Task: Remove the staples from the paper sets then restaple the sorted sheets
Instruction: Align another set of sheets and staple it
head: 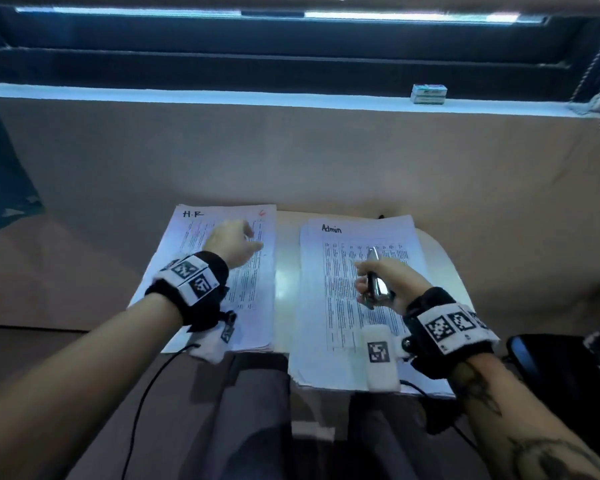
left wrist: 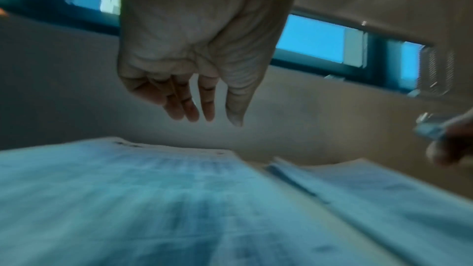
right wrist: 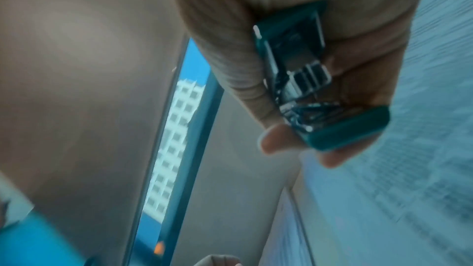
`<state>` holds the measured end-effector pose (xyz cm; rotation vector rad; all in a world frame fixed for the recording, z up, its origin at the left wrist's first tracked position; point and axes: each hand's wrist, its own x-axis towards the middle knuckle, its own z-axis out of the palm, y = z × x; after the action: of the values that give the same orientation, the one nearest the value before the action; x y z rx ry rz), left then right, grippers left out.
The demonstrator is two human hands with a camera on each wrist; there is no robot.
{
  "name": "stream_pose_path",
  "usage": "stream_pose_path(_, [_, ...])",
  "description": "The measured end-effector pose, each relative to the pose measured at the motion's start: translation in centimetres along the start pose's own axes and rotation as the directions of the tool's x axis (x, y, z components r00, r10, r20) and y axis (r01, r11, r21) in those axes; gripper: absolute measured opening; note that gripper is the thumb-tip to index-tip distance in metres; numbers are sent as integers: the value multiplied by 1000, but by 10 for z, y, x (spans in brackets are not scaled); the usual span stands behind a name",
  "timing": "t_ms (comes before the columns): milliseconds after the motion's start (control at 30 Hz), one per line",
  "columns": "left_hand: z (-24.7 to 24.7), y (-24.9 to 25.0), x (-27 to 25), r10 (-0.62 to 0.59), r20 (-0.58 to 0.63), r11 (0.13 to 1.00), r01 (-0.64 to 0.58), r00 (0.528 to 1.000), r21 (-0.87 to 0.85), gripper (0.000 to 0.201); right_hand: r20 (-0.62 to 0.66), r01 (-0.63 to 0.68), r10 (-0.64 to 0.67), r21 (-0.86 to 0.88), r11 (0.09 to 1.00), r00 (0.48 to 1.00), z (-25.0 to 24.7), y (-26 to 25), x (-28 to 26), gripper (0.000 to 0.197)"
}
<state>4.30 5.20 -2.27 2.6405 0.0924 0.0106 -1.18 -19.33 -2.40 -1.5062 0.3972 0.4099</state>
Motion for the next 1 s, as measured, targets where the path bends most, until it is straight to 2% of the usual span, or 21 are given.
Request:
stream_pose_path(67, [24, 38, -3, 108, 97, 991, -99, 989, -89, 27, -78, -64, 61, -28, 998, 995, -20, 10, 1, 18])
stream_pose_path(133, [48, 68, -4, 147, 170, 985, -127, 974, -120, 21, -65, -119, 114, -79, 990, 991, -28, 24, 1, 20])
stream_pose_path(200, [66, 85, -2, 86, 242, 995, -73, 967, -63, 12, -49, -91, 86, -92, 992, 995, -31, 39, 5, 17])
stream_pose_path(233, [74, 89, 1, 21, 258, 1000, -17, 966, -18, 17, -65, -59, 54, -77, 995, 996, -31, 44, 6, 14])
stream_pose_path(300, [85, 90, 7, -114, 244, 993, 112, 963, 19, 39, -93, -11, 7, -39, 999, 996, -33, 50, 8, 10])
stream_pose_path(367, [94, 90, 11, -217, 186, 972, 229, 958, -48, 59, -91, 14, -15, -8, 1000, 996, -34, 52, 9, 11])
stream_pose_path(500, [98, 93, 14, -323, 127, 927, 341, 938, -157, 67, -95, 30, -28, 22, 999, 995, -33, 54, 10, 14])
stream_pose_path(667, [96, 95, 17, -357, 136, 918, 375, 924, -133, 67, -78, 45, -44, 10, 999, 996, -35, 54, 12, 12])
stream_pose_path(800, [95, 97, 21, -344, 114, 932, 353, 932, -80, 74, -74, 49, -48, 20, 999, 996, -36, 56, 13, 12])
stream_pose_path(1000, [94, 99, 21, -283, 78, 959, 282, 956, 26, 54, -76, 58, -56, 13, 998, 995, -36, 56, 13, 12])
